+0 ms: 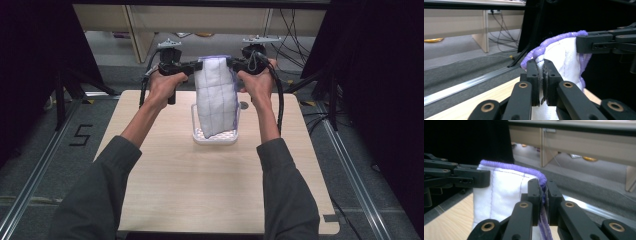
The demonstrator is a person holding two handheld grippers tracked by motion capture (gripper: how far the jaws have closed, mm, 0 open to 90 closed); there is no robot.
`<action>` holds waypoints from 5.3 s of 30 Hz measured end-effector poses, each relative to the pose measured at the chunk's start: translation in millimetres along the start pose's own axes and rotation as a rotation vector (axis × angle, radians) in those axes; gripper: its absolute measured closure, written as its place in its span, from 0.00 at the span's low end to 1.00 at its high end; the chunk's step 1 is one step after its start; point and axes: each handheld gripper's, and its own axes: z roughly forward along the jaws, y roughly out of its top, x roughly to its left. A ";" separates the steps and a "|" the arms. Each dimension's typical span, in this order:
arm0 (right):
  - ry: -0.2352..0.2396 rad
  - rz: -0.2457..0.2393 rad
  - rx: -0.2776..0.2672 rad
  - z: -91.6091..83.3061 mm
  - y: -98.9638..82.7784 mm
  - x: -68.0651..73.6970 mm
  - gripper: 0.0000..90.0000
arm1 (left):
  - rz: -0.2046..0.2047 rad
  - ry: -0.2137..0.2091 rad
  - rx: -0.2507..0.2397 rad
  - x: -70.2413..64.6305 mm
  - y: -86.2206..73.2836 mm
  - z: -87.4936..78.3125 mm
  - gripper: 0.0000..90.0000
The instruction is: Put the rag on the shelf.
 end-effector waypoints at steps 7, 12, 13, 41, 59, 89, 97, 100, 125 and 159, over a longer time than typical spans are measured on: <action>-0.033 0.009 0.053 27.9 -11.5 -13.7 0.94 | -0.016 0.022 0.023 14.0 -12.7 22.7 0.94; -0.048 0.019 0.104 41.5 -23.0 -20.1 0.94 | -0.037 0.028 0.046 19.8 -23.1 35.0 0.93; -0.053 0.020 0.116 43.9 -26.0 -21.4 0.94 | -0.045 0.024 0.049 20.3 -25.3 36.5 0.93; -0.037 0.037 0.291 67.8 -62.2 -33.3 0.93 | -0.072 0.013 0.203 30.4 -60.6 52.8 0.93; -0.087 0.050 0.314 60.5 -63.9 -43.2 0.73 | -0.117 0.021 0.229 42.0 -64.0 40.7 0.67; -0.107 0.110 0.241 8.6 -61.1 -49.9 0.45 | -0.057 0.043 0.275 41.7 -72.0 -17.2 0.32; -0.106 0.100 0.233 -0.3 -62.3 -44.8 0.40 | -0.038 0.019 0.275 35.9 -74.9 -29.2 0.30; -0.105 0.091 0.221 -3.2 -64.0 -42.6 0.39 | -0.033 -0.006 0.267 33.2 -75.1 -34.5 0.29; -0.071 0.032 0.200 -43.6 -74.6 -27.4 0.39 | 0.018 -0.065 0.246 4.7 -100.4 -71.1 0.27; 0.050 -0.008 0.141 -76.0 -116.7 14.1 0.36 | 0.047 -0.153 0.230 -24.4 -152.5 -114.7 0.26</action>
